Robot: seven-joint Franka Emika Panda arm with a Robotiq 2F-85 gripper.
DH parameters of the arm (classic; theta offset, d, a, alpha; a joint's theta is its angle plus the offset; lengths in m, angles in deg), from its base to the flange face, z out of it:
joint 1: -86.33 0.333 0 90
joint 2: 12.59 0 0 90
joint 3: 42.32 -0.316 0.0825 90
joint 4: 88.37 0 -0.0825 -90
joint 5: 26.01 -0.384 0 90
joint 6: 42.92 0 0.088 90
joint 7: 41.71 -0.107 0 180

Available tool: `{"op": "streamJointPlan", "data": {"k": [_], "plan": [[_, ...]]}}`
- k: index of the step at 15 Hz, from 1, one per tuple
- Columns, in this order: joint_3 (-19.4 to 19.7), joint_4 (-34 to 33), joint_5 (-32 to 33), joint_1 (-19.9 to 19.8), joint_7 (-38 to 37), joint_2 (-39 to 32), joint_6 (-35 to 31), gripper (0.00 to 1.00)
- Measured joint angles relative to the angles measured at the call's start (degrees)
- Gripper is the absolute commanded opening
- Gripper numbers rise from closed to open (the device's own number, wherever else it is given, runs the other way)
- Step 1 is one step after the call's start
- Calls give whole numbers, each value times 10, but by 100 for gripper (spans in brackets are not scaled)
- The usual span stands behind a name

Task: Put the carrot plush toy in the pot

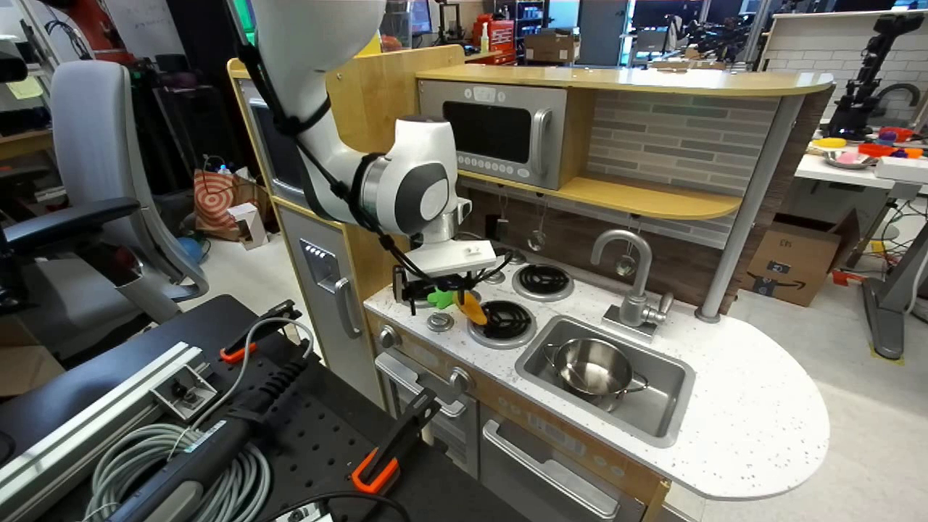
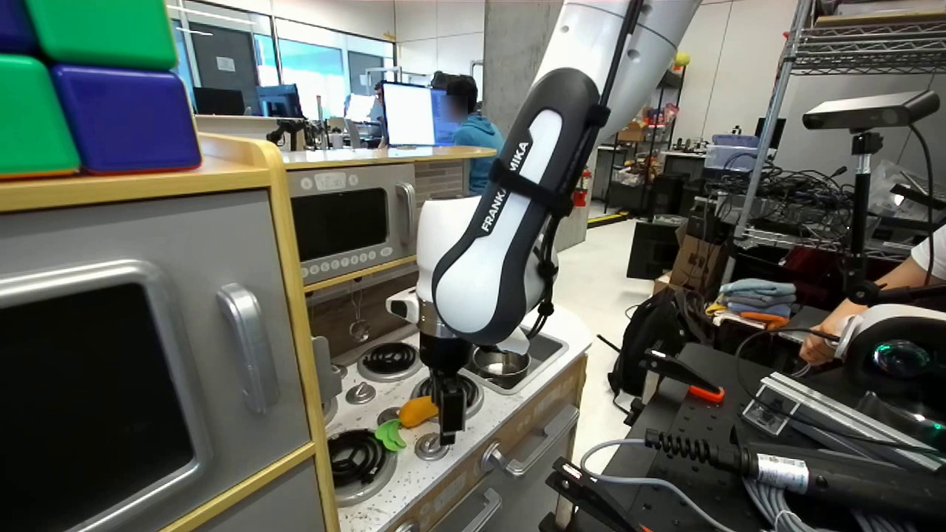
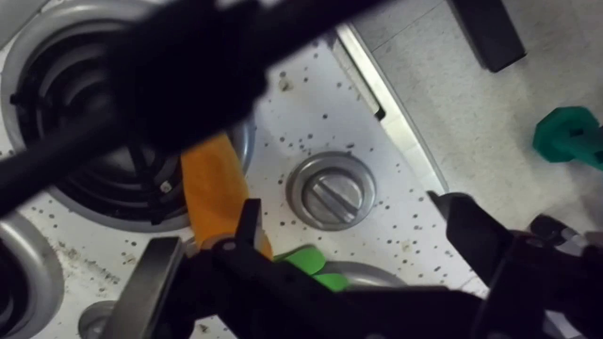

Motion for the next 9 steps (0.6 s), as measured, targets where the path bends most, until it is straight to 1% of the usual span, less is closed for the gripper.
{"op": "streamJointPlan", "data": {"k": [2, 4, 7, 8, 9], "plan": [[8, -18, 1, 9, -25, -18, -47, 100], [20, -32, 10, 18, -45, -29, -76, 100], [43, -58, 23, 34, -83, -44, -87, 100], [49, -66, 25, 37, -93, -50, -86, 75], [54, -75, 28, 40, -103, -57, -84, 74]]}}
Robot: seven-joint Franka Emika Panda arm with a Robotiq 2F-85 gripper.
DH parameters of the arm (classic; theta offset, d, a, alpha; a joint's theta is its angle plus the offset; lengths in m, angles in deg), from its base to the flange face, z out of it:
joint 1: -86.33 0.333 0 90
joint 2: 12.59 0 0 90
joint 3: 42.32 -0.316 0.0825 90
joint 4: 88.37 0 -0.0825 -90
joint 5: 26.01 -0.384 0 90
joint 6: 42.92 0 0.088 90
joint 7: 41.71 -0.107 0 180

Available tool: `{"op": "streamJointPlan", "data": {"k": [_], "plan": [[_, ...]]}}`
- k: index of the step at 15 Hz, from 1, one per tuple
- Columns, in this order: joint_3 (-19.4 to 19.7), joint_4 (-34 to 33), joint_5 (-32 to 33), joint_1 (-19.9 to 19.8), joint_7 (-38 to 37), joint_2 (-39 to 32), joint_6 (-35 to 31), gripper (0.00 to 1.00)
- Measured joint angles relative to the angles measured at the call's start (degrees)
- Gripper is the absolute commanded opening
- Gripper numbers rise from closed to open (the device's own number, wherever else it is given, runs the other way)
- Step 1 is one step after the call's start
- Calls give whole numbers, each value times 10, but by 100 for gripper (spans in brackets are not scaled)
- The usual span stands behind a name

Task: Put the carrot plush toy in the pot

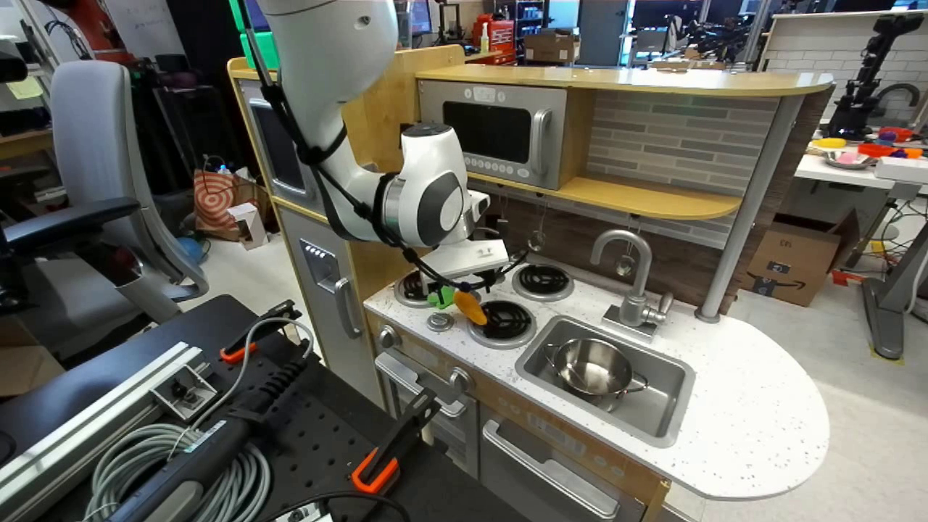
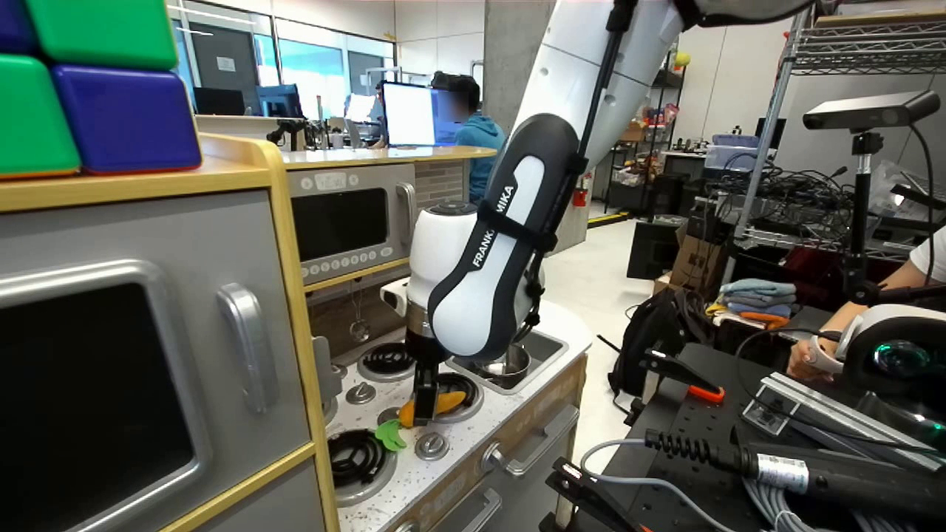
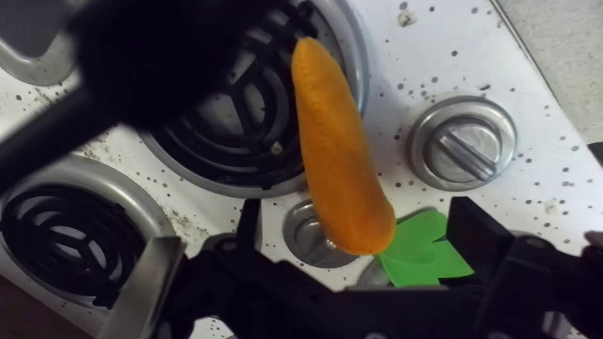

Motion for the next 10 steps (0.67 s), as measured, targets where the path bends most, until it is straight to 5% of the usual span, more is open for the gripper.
{"op": "streamJointPlan", "data": {"k": [10], "plan": [[8, -64, 6, 4, -42, -46, 21, 1]]}}
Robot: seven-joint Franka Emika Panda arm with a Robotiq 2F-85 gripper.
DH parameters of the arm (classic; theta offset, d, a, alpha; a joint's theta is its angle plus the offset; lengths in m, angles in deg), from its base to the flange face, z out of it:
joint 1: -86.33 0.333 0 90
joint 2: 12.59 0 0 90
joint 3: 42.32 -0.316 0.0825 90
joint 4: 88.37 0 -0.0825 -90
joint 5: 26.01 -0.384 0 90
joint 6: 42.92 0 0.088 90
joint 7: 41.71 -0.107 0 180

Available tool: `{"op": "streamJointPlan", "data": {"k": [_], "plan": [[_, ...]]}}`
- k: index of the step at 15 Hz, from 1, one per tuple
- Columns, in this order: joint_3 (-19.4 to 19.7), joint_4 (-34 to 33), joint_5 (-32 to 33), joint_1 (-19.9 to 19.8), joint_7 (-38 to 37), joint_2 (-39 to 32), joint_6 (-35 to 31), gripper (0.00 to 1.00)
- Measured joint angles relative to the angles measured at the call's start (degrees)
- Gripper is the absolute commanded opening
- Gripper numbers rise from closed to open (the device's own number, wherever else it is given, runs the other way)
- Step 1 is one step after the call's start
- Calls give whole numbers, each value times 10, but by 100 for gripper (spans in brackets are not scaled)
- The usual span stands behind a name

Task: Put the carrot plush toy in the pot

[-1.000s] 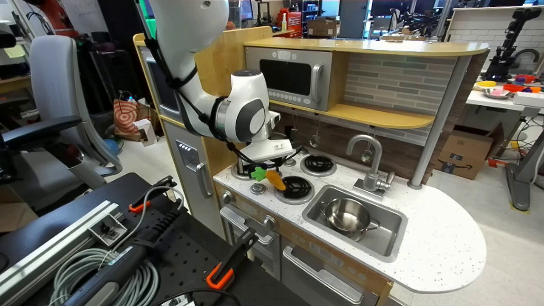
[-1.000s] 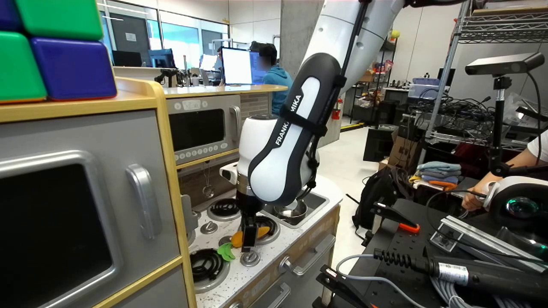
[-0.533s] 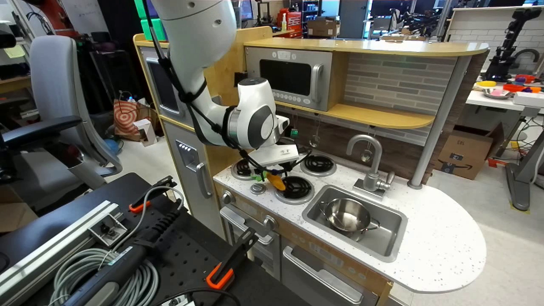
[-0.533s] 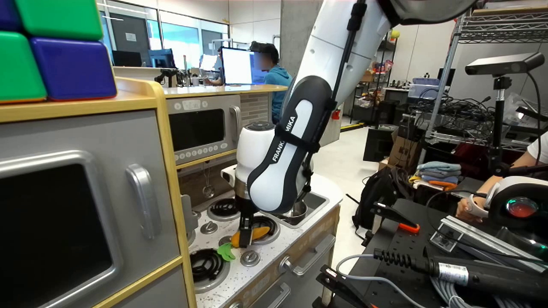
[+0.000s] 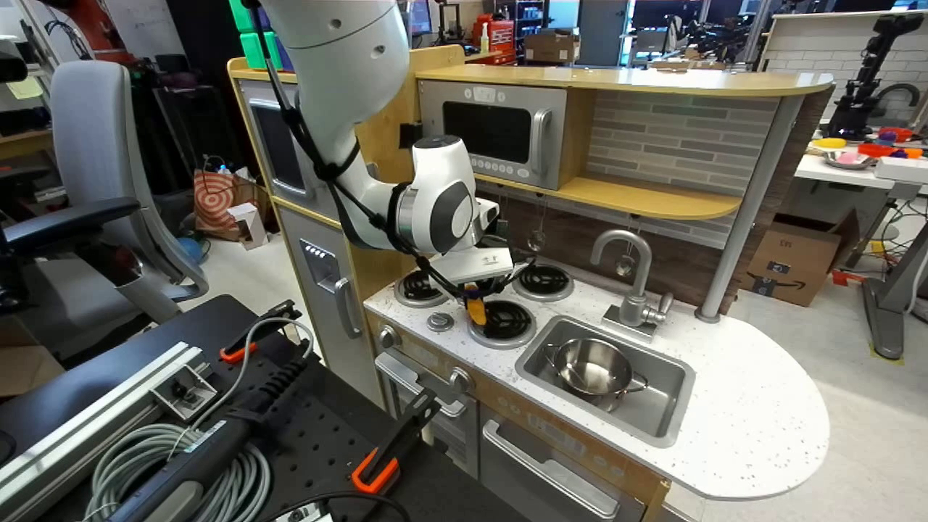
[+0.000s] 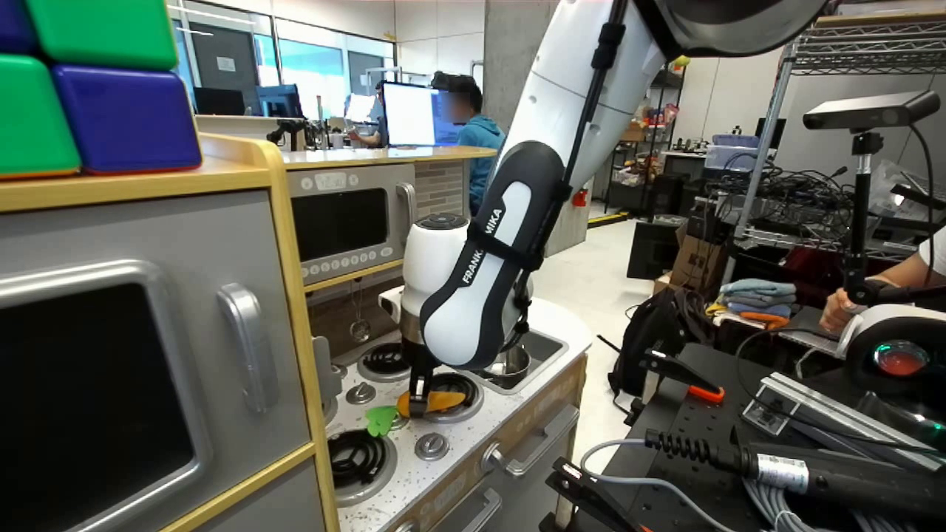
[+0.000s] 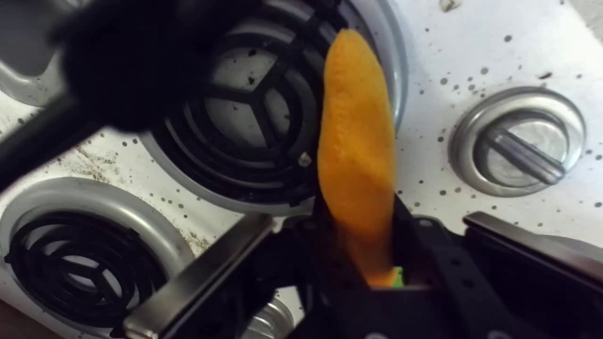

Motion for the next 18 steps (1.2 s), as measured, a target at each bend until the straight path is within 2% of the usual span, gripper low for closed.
{"op": "streamJointPlan", "data": {"k": [2, 4, 8, 11, 14, 15, 16, 18], "plan": [[1, 9, 1, 0, -4, 7, -7, 4], [14, 32, 1, -1, -15, 29, -9, 1], [89, 68, 0, -6, -68, 73, -25, 3], [133, 67, -4, -31, -106, 75, -46, 3], [134, 64, -10, -67, -131, 75, -78, 3], [134, 64, -12, -72, -136, 75, -84, 6], [134, 64, -14, -75, -143, 75, -90, 37], [133, 64, -16, -75, -156, 75, -95, 44]]}}
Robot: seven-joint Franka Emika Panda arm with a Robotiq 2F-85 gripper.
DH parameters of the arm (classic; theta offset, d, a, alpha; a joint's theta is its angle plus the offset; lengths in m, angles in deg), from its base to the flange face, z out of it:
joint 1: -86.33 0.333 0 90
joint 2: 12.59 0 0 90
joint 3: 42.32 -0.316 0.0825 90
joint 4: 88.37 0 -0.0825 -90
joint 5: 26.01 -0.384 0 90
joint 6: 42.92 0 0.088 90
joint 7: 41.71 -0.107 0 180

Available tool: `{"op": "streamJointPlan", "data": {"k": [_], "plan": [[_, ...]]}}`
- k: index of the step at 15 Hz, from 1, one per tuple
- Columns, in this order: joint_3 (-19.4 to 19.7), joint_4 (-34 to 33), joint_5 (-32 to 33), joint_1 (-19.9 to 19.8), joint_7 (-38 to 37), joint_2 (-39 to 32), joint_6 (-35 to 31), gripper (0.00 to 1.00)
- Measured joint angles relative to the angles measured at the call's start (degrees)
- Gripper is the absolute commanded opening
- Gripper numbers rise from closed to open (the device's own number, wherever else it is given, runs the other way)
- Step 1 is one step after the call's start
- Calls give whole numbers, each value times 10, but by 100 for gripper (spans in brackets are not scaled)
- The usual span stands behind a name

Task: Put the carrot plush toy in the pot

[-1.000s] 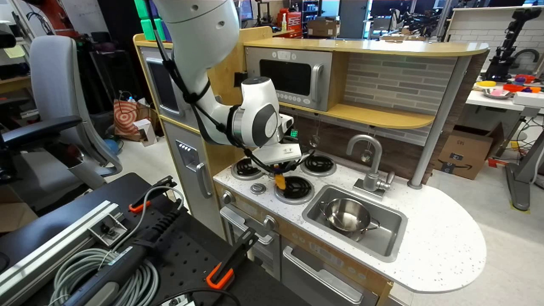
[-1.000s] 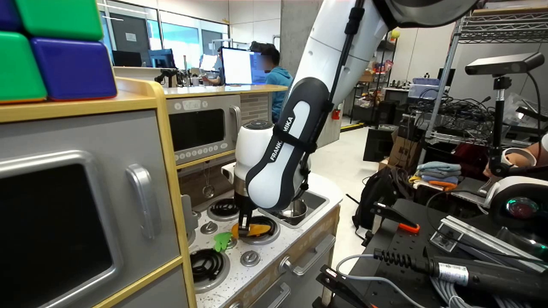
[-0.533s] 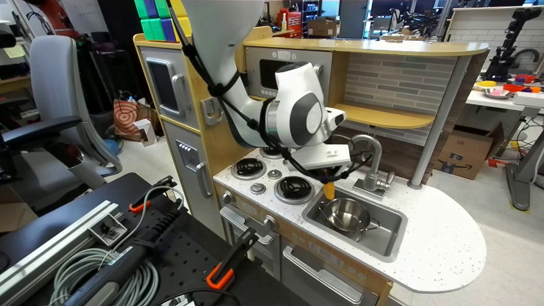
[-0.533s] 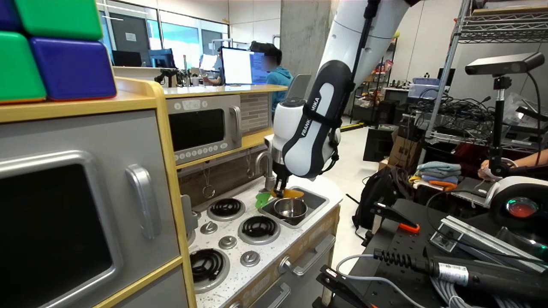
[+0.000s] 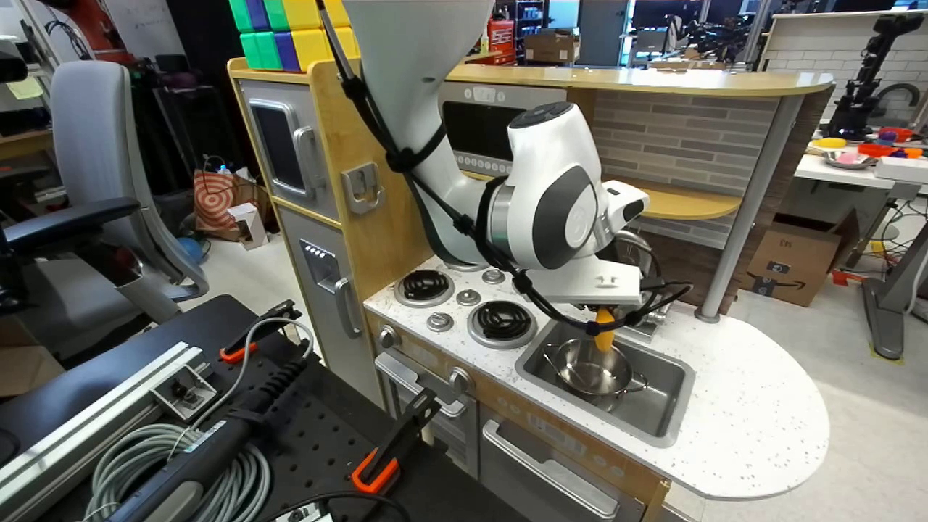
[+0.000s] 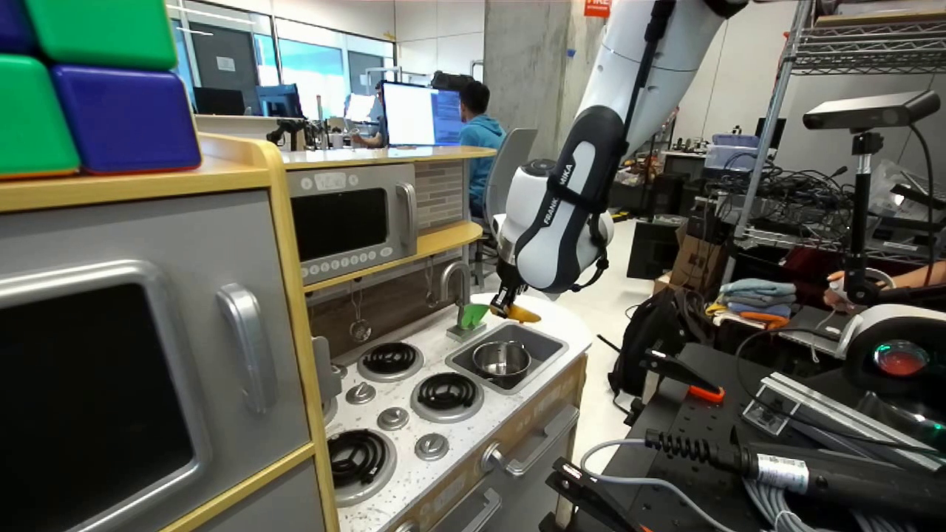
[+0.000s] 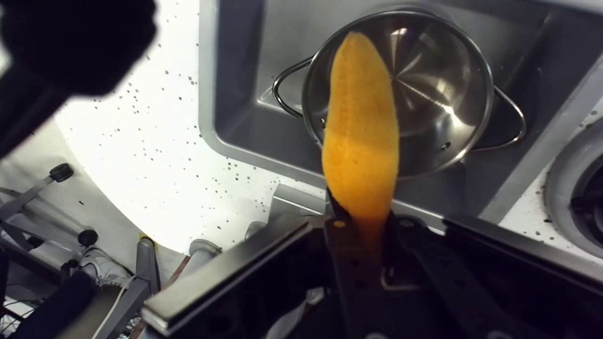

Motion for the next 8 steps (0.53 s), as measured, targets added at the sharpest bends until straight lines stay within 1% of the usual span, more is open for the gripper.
{"op": "streamJointPlan", "data": {"k": [4, 7, 8], "plan": [[-11, 1, -7, -3, -12, 1, 0, 73], [-35, 14, -8, -16, -9, 11, 0, 96], [-45, 25, -7, -22, -4, 20, 1, 99]]}}
